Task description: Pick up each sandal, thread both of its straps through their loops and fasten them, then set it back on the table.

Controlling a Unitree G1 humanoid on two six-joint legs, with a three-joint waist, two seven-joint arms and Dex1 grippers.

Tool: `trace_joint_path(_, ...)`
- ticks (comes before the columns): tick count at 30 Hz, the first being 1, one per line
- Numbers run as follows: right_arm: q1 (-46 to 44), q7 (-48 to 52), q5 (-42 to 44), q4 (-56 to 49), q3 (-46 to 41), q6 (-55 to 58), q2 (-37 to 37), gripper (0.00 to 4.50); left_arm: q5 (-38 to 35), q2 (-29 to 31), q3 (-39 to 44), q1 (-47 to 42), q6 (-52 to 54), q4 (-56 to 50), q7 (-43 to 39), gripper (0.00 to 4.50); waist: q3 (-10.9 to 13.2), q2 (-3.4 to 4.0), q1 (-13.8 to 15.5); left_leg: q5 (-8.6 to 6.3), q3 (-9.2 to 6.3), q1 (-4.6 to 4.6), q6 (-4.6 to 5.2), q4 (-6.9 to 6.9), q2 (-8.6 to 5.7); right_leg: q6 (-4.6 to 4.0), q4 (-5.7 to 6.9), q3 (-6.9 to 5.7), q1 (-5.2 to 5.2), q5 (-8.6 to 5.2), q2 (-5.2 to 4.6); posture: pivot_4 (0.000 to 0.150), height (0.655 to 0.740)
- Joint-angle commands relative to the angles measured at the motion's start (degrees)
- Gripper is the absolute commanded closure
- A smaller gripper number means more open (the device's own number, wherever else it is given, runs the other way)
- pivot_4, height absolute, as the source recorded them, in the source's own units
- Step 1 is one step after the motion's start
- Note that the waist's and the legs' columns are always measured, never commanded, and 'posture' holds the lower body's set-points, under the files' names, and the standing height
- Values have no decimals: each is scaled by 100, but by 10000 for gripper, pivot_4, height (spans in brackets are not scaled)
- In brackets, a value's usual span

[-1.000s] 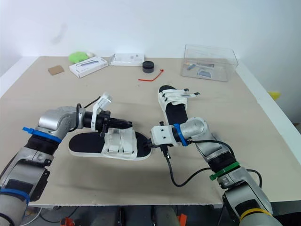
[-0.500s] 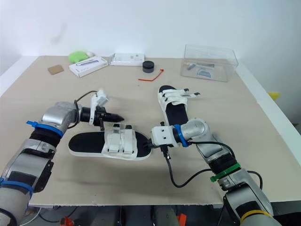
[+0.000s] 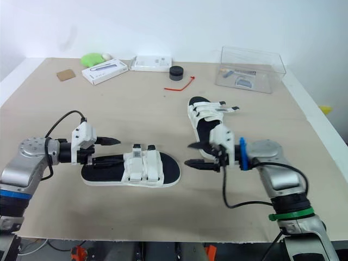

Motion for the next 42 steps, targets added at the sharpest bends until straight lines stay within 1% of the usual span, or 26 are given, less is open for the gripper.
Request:
trace_joint_path(1,158,-386,744,-477,-665,625,-15,120,-174,151,209,111,-298,-498,-133,0,1,3,7,0,-2,1,0,0,0,0,0,-3,1,0,1,1500,7400)
trace_joint_path(4,381,-600,982,-730,-901,862,-38,120,122,30,33,69,-847,-583,-15,0,4,6,23,0,-3,1,0,1,1,0,0,-5,4,-1,7,1500,7400)
trace_joint_path(9,672,-723,960,-961,-958,768,-52,120,612,-392,-468,-120,-1550,-271,210,0,7,13,32,1,1,5,1,5,0,6,0,6,10,-1,29,1500,7400)
trace_joint_path(16,760,-771,858,-1095,-897,501,-29,120,966,-801,-933,-445,-2099,429,221,0,8,13,34,1,10,4,3,22,1,20,1,21,12,8,50,1500,7400)
trace_joint_path(24,899,-771,739,-1277,-732,267,-7,120,1195,-1032,-1071,-778,-2436,1179,357,0,6,14,32,3,12,7,4,29,3,22,5,23,14,13,53,1500,7400)
trace_joint_path(26,940,-765,707,-1291,-697,195,-19,0,1213,-1145,-1084,-830,-2485,1355,457,5085,5,16,35,3,10,9,5,33,2,23,5,23,18,14,51,1500,7400)
trace_joint_path(27,945,-759,698,-1283,-688,170,-25,0,1208,-1186,-1079,-846,-2489,1402,479,6539,5,16,35,3,9,7,5,38,2,25,5,22,19,15,52,1500,7400)
trace_joint_path(30,949,-719,726,-1255,-689,147,-48,0,1281,-1270,-1046,-849,-2476,1457,689,18371,5,16,35,3,13,7,5,49,3,33,7,24,20,21,52,1500,7400)
trace_joint_path(31,944,-701,729,-1242,-681,140,-53,0,1268,-1285,-1039,-840,-2436,1434,709,20627,5,16,35,3,13,5,6,59,3,35,9,24,20,24,52,1500,7400)
trace_joint_path(32,931,-683,723,-1225,-670,127,-54,0,1270,-1293,-1028,-827,-2359,1383,762,24041,5,16,35,3,13,4,6,61,3,36,10,24,21,24,52,1500,7400)
trace_joint_path(33,915,-664,723,-1209,-659,119,-52,0,1261,-1307,-999,-812,-2253,1317,848,29065,5,16,35,2,13,1,7,75,5,39,15,23,21,26,53,1500,7400)
trace_joint_path(35,881,-637,703,-1176,-644,79,-34,0,1331,-1358,-856,-869,-1760,1214,1323,36122,5,16,35,3,14,1,10,84,6,49,15,25,23,30,54,1500,7400)
trace_joint_path(36,870,-634,686,-1162,-640,60,-27,0,1405,-1385,-803,-929,-1496,1205,1586,40571,5,16,35,6,15,2,14,87,6,54,15,26,25,33,54,1500,7400)
trace_joint_path(37,843,-681,666,-1156,-627,50,9,0,1468,-1467,-668,-1084,-1101,1267,2038,44417,5,16,35,8,15,3,17,89,5,59,15,26,27,34,53,1500,7400)
trace_joint_path(40,728,-857,593,-1128,-568,3,143,0,1397,-1711,-153,-1586,-21,1518,3198,44417,7,14,28,23,16,1,40,98,5,77,13,28,27,49,58,1500,7400)
trace_joint_path(42,632,-961,525,-1087,-504,-13,237,0,1286,-1860,329,-2031,483,1938,4023,44417,8,13,27,28,18,1,44,99,9,74,14,31,26,57,64,1500,7400)
